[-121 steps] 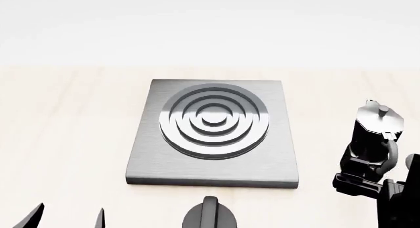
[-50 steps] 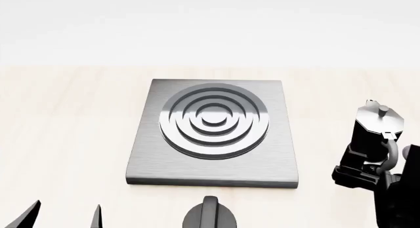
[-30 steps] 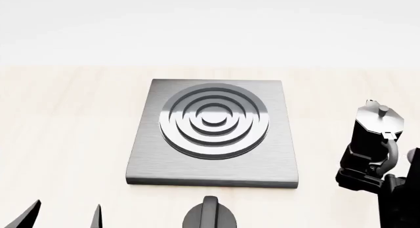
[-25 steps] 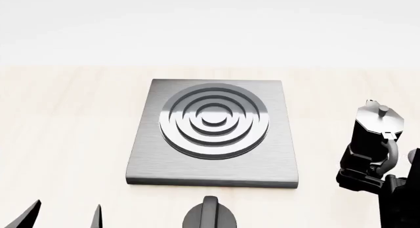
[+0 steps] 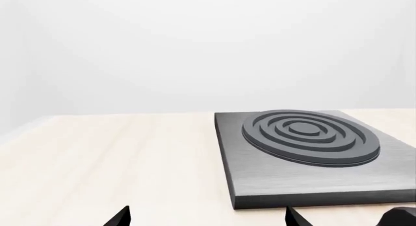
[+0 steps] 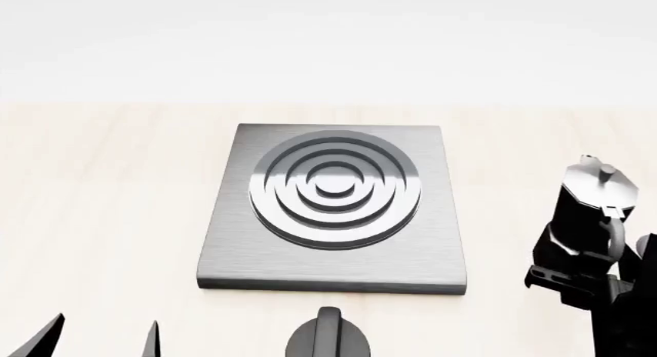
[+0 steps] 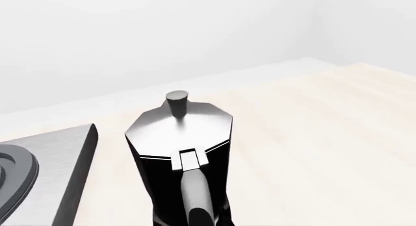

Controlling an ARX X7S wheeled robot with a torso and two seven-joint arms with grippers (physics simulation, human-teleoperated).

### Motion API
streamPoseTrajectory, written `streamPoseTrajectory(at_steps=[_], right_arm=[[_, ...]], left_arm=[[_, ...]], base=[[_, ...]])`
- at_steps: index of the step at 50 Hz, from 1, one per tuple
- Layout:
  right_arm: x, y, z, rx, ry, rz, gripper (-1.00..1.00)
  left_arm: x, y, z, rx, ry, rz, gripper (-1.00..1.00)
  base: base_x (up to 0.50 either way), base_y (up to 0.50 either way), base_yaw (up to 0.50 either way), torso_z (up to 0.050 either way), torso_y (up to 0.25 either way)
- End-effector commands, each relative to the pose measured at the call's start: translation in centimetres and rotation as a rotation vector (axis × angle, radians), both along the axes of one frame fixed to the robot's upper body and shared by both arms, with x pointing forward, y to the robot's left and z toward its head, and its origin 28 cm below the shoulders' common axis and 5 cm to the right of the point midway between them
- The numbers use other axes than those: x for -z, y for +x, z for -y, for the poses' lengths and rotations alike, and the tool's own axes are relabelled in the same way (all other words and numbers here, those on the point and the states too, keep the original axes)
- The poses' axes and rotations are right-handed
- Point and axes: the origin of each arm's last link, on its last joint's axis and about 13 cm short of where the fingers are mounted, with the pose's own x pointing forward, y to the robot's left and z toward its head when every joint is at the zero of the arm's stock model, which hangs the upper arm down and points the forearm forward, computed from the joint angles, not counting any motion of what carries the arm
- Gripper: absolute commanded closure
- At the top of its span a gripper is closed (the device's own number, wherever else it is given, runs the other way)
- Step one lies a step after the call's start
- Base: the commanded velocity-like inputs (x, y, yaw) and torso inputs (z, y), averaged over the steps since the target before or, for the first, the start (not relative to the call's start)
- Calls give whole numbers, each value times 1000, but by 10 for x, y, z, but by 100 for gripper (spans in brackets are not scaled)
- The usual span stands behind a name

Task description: Put the moka pot on the stove.

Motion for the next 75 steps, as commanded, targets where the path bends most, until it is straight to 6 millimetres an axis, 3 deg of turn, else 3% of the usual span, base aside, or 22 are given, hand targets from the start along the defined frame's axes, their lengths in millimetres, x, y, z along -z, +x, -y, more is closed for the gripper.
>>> streamPoseTrajectory(at_steps=[1, 9, 16, 23, 41, 46, 59, 75], right_arm=[[3, -1, 0, -19, -20, -12, 100], [-4, 0, -3, -24, -45, 4, 100], [-50, 3, -18, 10, -156, 197, 100], [-74, 4, -32, -29, -231, 264, 100], [-70, 9, -37, -49, -271, 282, 100], [-64, 26, -47, -23, -368, 312, 100], [-53, 65, -68, -56, -409, 350, 100], [-78, 84, -90, -109, -385, 415, 100]], left_arm=[[-1, -1, 0, 8, -5, 8, -100], [-2, -1, -1, 3, -7, 12, -100], [-7, 1, -1, 2, -8, 19, -100], [-11, 6, -2, -2, -10, 21, -100], [-13, 6, -1, 2, -12, 23, -100], [-13, 8, 0, 2, -12, 23, -100], [-12, 8, -1, 2, -14, 20, -100], [-12, 6, -1, 0, -16, 22, -100]], base=[[0, 0, 0, 0, 0], [0, 0, 0, 0, 0], [0, 0, 0, 0, 0], [0, 0, 0, 0, 0], [0, 0, 0, 0, 0], [0, 0, 0, 0, 3], [0, 0, 0, 0, 0], [0, 0, 0, 0, 1]])
